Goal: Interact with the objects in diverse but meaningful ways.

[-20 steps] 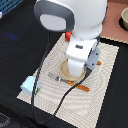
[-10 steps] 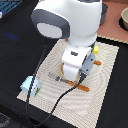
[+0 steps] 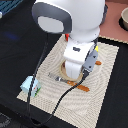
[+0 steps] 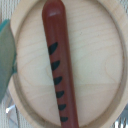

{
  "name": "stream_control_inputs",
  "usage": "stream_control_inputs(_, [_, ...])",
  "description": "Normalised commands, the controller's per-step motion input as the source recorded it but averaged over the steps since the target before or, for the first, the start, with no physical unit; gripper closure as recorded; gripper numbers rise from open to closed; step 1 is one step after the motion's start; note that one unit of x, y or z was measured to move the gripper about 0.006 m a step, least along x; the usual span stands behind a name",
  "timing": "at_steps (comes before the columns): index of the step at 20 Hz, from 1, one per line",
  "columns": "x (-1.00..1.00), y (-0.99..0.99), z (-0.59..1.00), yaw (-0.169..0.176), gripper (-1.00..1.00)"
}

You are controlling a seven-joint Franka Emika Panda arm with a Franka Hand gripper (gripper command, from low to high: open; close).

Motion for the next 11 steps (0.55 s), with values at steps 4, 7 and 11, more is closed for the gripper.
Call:
stream_control_inputs(4, [-0.01,0.0,1.0,-0.096,-1.0])
stream_control_inputs(7, [0.09,0.15,1.0,-0.024,-1.0])
stream_control_inputs(11, [-0.03,0.18,0.78,-0.007,-1.0])
